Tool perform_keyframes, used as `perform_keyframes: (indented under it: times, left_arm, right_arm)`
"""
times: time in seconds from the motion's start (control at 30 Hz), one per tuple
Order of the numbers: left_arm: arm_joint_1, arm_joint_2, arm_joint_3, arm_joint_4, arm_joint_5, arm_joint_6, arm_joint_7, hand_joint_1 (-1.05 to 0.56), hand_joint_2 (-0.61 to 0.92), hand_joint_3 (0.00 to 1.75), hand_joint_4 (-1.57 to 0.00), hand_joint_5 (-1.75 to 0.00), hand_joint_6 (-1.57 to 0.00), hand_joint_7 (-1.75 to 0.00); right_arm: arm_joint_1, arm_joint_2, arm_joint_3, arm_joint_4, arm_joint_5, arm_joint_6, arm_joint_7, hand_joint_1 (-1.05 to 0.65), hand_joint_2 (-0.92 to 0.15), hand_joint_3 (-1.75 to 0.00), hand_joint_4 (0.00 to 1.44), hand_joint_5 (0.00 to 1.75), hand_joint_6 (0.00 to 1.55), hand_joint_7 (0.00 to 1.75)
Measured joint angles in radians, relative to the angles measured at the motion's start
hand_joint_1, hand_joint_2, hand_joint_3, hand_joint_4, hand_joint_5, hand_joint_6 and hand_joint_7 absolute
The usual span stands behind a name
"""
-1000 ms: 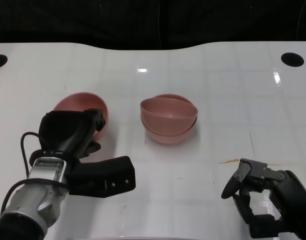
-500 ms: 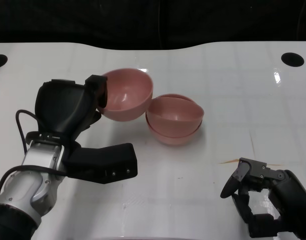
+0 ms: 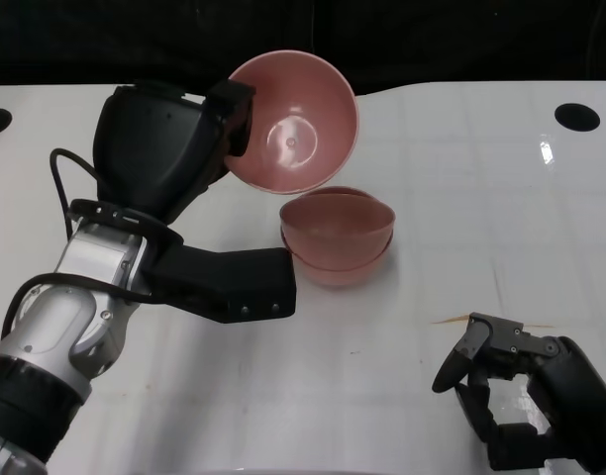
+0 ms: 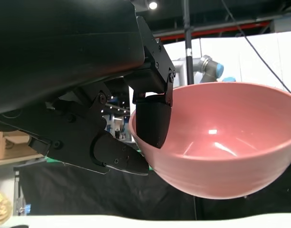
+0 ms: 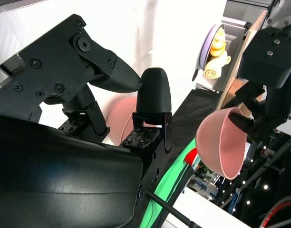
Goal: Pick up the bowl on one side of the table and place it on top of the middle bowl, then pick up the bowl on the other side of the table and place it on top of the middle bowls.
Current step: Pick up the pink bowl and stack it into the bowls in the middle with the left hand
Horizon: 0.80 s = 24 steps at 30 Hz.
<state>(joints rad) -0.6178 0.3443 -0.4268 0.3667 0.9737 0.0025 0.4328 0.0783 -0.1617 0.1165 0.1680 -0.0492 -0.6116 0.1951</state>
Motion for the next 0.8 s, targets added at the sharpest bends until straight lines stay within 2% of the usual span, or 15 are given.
perform_keyframes:
  times: [0.13,0.27,0.33,0.4,0.43,0.5,0.53,0.57,0.6,0.67,0.7,0.73,0.8]
  left_arm:
    - [-0.003,-0.002,-0.001,0.01,-0.006,-0.03,0.0,-0.25,0.86,0.05,-0.91,-1.75,-0.67,-1.73]
    - [-0.033,-0.021,-0.006,0.046,-0.011,-0.047,-0.014,-0.26,0.88,0.07,-0.93,-1.75,-0.66,-1.73]
    - [-0.049,-0.032,-0.01,0.059,-0.014,-0.047,-0.041,-0.28,0.88,0.06,-0.92,-1.75,-0.71,-1.61]
    - [-0.066,-0.045,-0.014,0.077,-0.02,-0.051,-0.057,-0.28,0.88,0.05,-0.92,-1.75,-0.73,-1.59]
    - [-0.075,-0.053,-0.018,0.091,-0.027,-0.058,-0.058,-0.28,0.86,0.04,-0.93,-1.75,-0.76,-1.48]
    - [-0.089,-0.069,-0.031,0.123,-0.034,-0.067,-0.061,-0.26,0.85,0.03,-0.93,-1.75,-0.76,-1.4]
    - [-0.093,-0.076,-0.037,0.137,-0.037,-0.071,-0.069,-0.26,0.84,0.02,-0.92,-1.75,-0.81,-1.27]
    - [-0.095,-0.083,-0.043,0.151,-0.041,-0.074,-0.076,-0.29,0.81,0.01,-0.93,-1.75,-0.9,-0.99]
    - [-0.099,-0.092,-0.048,0.168,-0.044,-0.075,-0.083,-0.33,0.79,0.01,-0.92,-1.75,-1.04,-0.62]
    - [-0.106,-0.116,-0.051,0.205,-0.056,-0.075,-0.098,-0.32,0.81,0.02,-0.92,-1.75,-1.12,-0.37]
    - [-0.108,-0.127,-0.052,0.224,-0.066,-0.075,-0.099,-0.32,0.82,0.02,-0.91,-1.75,-1.13,-0.34]
    - [-0.111,-0.139,-0.053,0.247,-0.074,-0.075,-0.101,-0.29,0.84,0.02,-0.91,-1.75,-1.08,-0.54]
    - [-0.116,-0.156,-0.061,0.284,-0.085,-0.077,-0.113,-0.29,0.87,0.02,-0.9,-1.75,-0.98,-0.75]
  right_arm:
    - [0.0,0.004,0.0,0.0,-0.002,0.0,-0.004,-0.22,-0.42,-1.31,0.89,1.75,0.78,1.48]
    - [0.0,0.005,0.0,0.0,-0.004,-0.001,-0.004,-0.22,-0.42,-1.31,0.89,1.75,0.78,1.48]
    - [0.0,0.005,0.0,0.0,-0.005,-0.001,-0.004,-0.23,-0.42,-1.31,0.89,1.75,0.78,1.48]
    - [0.0,0.005,0.0,0.0,-0.005,0.0,-0.004,-0.23,-0.42,-1.3,0.89,1.75,0.78,1.49]
    - [0.0,0.006,0.0,0.0,-0.005,0.0,-0.004,-0.23,-0.43,-1.3,0.89,1.75,0.78,1.49]
    - [0.001,0.007,0.001,-0.001,-0.006,0.0,-0.005,-0.22,-0.43,-1.3,0.89,1.75,0.78,1.49]
    - [0.001,0.008,0.002,-0.002,-0.006,0.0,-0.005,-0.22,-0.43,-1.3,0.89,1.75,0.78,1.49]
    - [0.002,0.009,0.003,-0.004,-0.007,0.001,-0.005,-0.21,-0.43,-1.3,0.89,1.75,0.78,1.49]
    - [0.003,0.009,0.003,-0.007,-0.01,0.002,-0.006,-0.21,-0.43,-1.3,0.89,1.75,0.78,1.49]
    - [0.005,0.01,0.004,-0.01,-0.022,0.005,-0.007,-0.22,-0.42,-1.31,0.89,1.75,0.78,1.49]
    - [0.006,0.01,0.005,-0.013,-0.024,0.008,-0.007,-0.22,-0.42,-1.31,0.89,1.75,0.78,1.49]
    - [0.007,0.011,0.005,-0.014,-0.026,0.013,-0.007,-0.22,-0.42,-1.31,0.88,1.75,0.78,1.49]
    - [0.007,0.011,0.006,-0.015,-0.032,0.016,-0.007,-0.22,-0.42,-1.31,0.88,1.75,0.78,1.49]
